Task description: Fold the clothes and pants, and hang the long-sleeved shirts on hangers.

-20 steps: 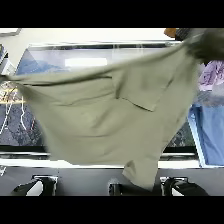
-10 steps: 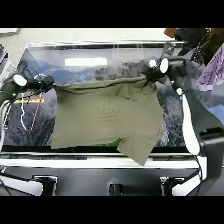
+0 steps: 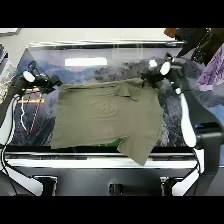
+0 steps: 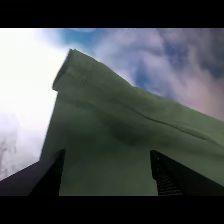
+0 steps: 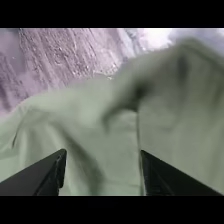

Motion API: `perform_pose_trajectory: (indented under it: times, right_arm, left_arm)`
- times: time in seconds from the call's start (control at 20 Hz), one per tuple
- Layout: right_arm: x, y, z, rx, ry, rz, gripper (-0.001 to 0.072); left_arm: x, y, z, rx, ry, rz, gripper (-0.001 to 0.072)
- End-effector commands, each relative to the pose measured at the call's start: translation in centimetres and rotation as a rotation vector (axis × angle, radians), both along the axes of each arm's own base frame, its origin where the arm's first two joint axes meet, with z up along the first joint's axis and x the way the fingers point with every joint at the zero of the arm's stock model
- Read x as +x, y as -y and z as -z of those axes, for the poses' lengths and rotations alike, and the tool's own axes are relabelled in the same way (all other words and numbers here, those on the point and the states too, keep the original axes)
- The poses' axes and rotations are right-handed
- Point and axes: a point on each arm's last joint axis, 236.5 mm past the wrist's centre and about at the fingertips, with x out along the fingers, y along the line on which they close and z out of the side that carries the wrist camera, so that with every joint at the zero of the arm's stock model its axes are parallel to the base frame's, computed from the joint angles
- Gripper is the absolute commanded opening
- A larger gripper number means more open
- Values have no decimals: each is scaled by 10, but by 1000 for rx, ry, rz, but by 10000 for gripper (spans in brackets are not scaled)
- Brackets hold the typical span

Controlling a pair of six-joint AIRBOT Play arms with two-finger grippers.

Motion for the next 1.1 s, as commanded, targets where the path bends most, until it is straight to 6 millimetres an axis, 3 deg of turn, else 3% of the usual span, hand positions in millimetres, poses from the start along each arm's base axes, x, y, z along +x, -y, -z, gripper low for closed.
perform_pose_trajectory:
  times: [0.0, 0.15, 0.2, 0.3, 0.45, 0.65, 0.8, 1.05]
  right_arm:
    - [-30, 46, -46, -8, -11, -107, 550]
    - [-72, 116, -71, -93, -53, -147, 549]
    - [-92, 132, -71, -94, -92, -158, 547]
    - [-137, 147, -59, -76, -175, -235, 547]
    - [-192, 136, -37, 127, -184, -267, 546]
    - [-267, 117, 28, 283, -321, -232, 542]
    - [-291, 93, 60, 369, -361, -238, 542]
    - [-314, 71, 91, 441, -378, -216, 539]
  left_arm:
    - [-24, -24, -32, 27, -35, 52, 608]
    - [-73, -43, -52, 37, -146, 137, 607]
    - [-87, -49, -55, 25, -180, 134, 606]
    - [-110, -61, -62, 19, -190, 97, 606]
    - [-155, -67, -55, -7, -238, 50, 606]
    - [-210, -62, -33, -44, -297, 1, 607]
    - [-234, -53, -22, -88, -331, -14, 607]
    - [-241, -47, -18, -113, -341, -18, 607]
